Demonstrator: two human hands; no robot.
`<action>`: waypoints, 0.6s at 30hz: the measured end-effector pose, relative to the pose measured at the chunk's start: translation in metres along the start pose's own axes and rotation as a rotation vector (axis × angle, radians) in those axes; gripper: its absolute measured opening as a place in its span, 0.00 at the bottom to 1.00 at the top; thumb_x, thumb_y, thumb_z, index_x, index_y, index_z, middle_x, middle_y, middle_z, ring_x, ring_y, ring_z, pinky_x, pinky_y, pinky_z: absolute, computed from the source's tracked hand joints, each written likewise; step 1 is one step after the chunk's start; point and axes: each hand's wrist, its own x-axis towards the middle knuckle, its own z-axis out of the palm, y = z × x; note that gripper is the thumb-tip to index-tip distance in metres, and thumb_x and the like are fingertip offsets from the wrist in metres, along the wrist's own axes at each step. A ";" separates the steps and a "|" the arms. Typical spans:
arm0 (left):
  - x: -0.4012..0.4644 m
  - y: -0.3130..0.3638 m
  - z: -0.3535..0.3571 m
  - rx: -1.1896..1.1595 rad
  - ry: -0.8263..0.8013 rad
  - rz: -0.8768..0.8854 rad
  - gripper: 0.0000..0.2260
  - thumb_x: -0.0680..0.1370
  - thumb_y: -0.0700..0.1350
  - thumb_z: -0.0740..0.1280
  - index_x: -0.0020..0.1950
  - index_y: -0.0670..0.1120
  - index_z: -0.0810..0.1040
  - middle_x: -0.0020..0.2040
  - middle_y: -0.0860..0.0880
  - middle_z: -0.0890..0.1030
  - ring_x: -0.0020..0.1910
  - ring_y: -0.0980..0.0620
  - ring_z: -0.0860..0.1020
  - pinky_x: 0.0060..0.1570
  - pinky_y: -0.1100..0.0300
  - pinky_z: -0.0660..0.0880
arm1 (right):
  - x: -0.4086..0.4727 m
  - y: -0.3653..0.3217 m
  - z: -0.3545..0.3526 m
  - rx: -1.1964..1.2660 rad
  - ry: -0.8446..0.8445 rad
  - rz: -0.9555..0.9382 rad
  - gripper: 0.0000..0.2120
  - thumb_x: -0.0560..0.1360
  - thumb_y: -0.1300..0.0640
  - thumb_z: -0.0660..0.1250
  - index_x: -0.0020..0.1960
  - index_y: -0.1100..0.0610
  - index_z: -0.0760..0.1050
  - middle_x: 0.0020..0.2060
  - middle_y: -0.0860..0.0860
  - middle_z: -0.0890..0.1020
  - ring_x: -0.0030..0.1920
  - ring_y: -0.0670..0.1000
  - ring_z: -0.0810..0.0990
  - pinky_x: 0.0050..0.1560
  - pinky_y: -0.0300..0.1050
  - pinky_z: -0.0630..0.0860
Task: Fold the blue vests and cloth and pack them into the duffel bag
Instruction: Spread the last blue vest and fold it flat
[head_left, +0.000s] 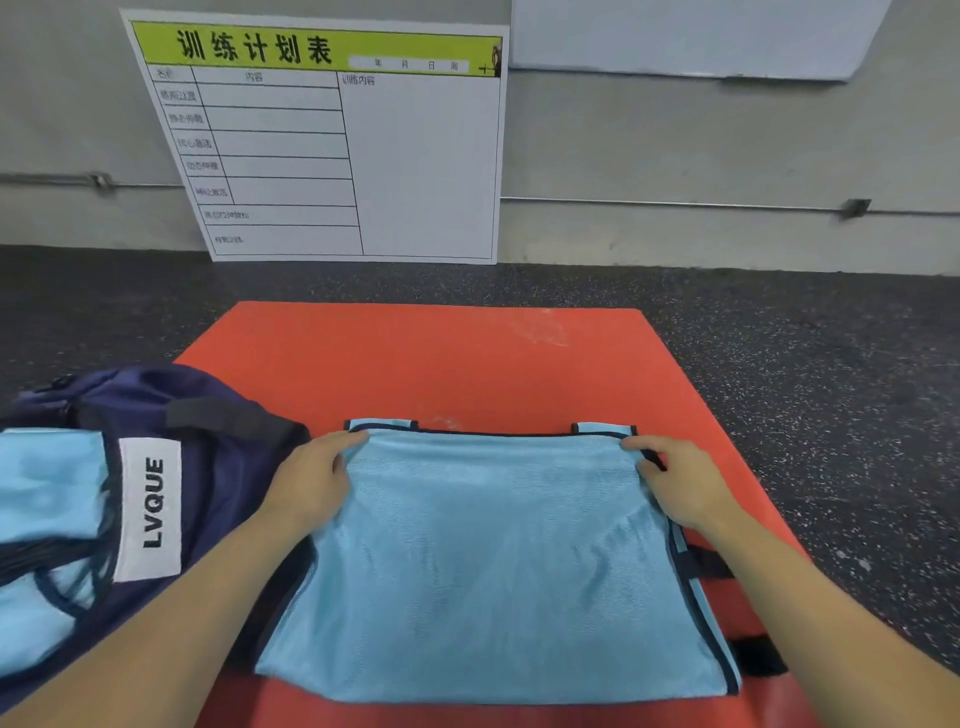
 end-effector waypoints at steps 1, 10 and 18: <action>0.002 -0.003 -0.001 0.039 -0.017 0.028 0.21 0.80 0.33 0.59 0.69 0.49 0.79 0.68 0.49 0.79 0.60 0.42 0.80 0.61 0.50 0.76 | -0.001 -0.001 0.001 -0.054 -0.012 0.000 0.16 0.82 0.61 0.63 0.64 0.45 0.79 0.39 0.47 0.84 0.30 0.50 0.80 0.34 0.45 0.78; -0.045 0.084 0.075 0.355 -0.059 0.387 0.21 0.81 0.40 0.57 0.75 0.45 0.71 0.80 0.46 0.63 0.80 0.44 0.58 0.76 0.47 0.58 | -0.042 -0.088 0.107 -0.367 0.120 -0.473 0.21 0.80 0.56 0.56 0.69 0.56 0.77 0.71 0.59 0.75 0.73 0.61 0.72 0.72 0.59 0.69; -0.053 0.042 0.086 0.444 -0.106 0.161 0.30 0.83 0.56 0.43 0.82 0.44 0.55 0.82 0.47 0.53 0.82 0.49 0.51 0.78 0.51 0.45 | -0.050 -0.056 0.107 -0.472 -0.096 -0.201 0.31 0.83 0.40 0.36 0.84 0.47 0.47 0.83 0.49 0.47 0.82 0.51 0.42 0.81 0.54 0.39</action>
